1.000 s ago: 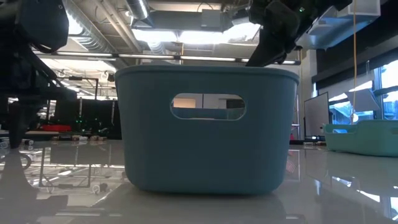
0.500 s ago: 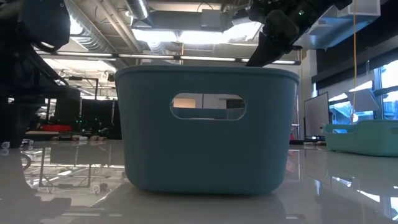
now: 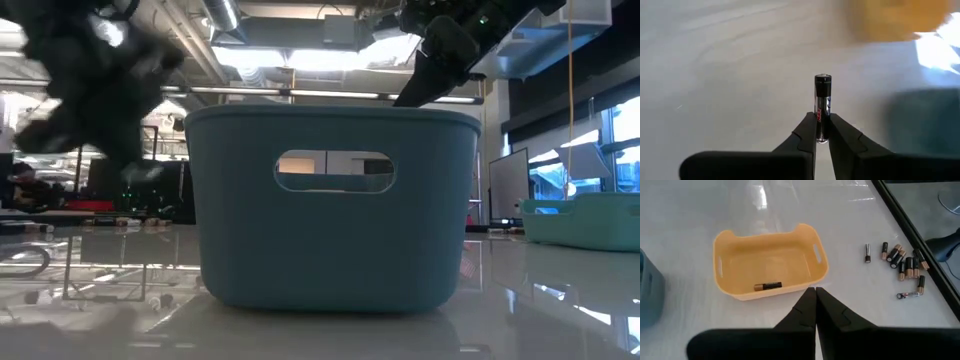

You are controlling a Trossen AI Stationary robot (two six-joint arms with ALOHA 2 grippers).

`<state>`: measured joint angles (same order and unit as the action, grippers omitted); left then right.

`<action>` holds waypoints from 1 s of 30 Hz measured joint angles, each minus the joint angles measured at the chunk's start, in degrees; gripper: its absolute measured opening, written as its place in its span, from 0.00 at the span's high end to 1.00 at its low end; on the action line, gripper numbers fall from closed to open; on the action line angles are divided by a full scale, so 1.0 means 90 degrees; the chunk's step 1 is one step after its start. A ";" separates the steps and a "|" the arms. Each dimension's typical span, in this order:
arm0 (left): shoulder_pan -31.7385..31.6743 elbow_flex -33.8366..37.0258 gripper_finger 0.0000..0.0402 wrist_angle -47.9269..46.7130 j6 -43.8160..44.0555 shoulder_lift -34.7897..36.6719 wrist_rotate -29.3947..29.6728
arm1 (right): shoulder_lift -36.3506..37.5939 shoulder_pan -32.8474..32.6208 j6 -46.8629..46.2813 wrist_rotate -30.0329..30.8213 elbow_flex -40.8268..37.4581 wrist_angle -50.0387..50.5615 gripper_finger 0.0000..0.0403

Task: Sort batteries
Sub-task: Put the silver battery into the blue bin

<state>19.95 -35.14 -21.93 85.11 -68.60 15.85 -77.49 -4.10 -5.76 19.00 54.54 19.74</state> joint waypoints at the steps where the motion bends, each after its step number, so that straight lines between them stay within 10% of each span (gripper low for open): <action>1: -0.0076 0.0000 0.94 0.0400 -0.0421 -0.0009 -0.0087 | -0.0002 0.0000 -0.0015 0.0000 0.0000 0.0004 1.00; 8: -0.0913 -0.0009 0.95 0.2510 -0.2544 -0.0156 -0.1362 | -0.0002 0.0013 -0.0004 0.0042 0.0000 0.0004 1.00; 16: -0.1638 -0.1059 0.95 0.2428 -0.4145 -0.0823 -0.3078 | -0.0002 0.0562 -0.0190 0.0223 0.0000 0.0018 1.00; 30: -0.1632 -0.3877 0.95 -0.1222 -0.7546 -0.3038 -0.3595 | -0.0002 0.1294 -0.1235 0.0100 0.0000 -0.0372 1.00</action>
<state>5.26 -70.03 -32.93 17.19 -95.95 -16.50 -77.52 7.55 -16.88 19.91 54.54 16.39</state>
